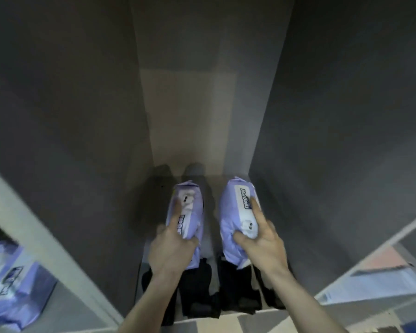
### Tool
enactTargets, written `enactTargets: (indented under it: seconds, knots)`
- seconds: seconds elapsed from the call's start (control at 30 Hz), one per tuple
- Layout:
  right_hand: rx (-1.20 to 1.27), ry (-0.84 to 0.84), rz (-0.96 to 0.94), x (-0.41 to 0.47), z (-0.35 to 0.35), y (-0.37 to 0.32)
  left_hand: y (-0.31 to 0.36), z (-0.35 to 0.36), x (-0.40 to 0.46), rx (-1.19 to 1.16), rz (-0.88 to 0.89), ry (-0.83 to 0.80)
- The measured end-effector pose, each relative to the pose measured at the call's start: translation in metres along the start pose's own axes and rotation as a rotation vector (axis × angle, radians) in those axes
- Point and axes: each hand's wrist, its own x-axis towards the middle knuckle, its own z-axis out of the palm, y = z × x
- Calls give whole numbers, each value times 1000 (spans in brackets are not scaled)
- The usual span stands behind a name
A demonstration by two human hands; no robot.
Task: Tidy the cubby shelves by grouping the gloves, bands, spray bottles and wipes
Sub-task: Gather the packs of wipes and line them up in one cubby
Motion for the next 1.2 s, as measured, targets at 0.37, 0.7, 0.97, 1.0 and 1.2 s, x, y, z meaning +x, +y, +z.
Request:
enactTargets:
  seconds: [0.37, 0.7, 0.97, 1.0, 1.2]
  knots:
    - [-50, -41, 6, -133, -17, -8, -27, -49, -126, 65, 82, 67]
    - [-126, -189, -87, -237, 6, 2, -117, -66, -227, 100, -18, 96]
    - [-54, -312, -98, -302, 88, -42, -209, -130, -227, 114, -77, 136]
    - [-55, -324, -96, -309, 103, -52, -222, -143, -224, 114, -78, 148]
    - [20, -343, -98, -332, 179, -107, -293, -217, -195, 119, -72, 200]
